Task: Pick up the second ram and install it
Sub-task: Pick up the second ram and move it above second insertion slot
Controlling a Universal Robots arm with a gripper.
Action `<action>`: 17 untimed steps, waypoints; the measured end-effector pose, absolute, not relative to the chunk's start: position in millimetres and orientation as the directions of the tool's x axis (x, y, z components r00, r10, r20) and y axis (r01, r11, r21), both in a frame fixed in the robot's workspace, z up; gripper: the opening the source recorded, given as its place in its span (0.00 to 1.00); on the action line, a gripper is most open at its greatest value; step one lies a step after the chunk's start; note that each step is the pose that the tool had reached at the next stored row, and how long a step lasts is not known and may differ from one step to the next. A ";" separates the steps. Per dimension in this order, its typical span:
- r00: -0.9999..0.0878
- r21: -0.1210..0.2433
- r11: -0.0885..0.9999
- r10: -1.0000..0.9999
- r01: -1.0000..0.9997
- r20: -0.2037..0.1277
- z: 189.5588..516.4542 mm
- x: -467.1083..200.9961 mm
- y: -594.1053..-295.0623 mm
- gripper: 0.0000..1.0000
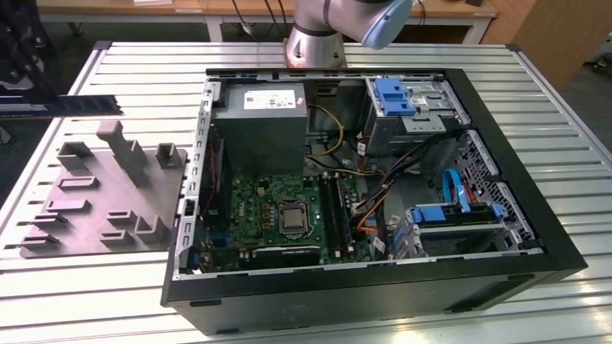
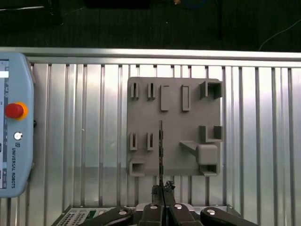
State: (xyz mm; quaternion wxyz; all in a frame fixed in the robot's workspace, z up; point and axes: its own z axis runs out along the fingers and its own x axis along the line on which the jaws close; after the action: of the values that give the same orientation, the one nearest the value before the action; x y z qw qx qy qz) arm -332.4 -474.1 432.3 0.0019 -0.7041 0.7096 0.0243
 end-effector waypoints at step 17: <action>-0.008 0.033 0.007 -0.999 -0.999 -0.037 432.3 -260.6 -474.1 0.11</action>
State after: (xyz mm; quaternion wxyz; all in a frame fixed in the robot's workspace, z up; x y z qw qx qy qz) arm -260.6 -474.1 432.3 0.0013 -0.7041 0.7096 0.0249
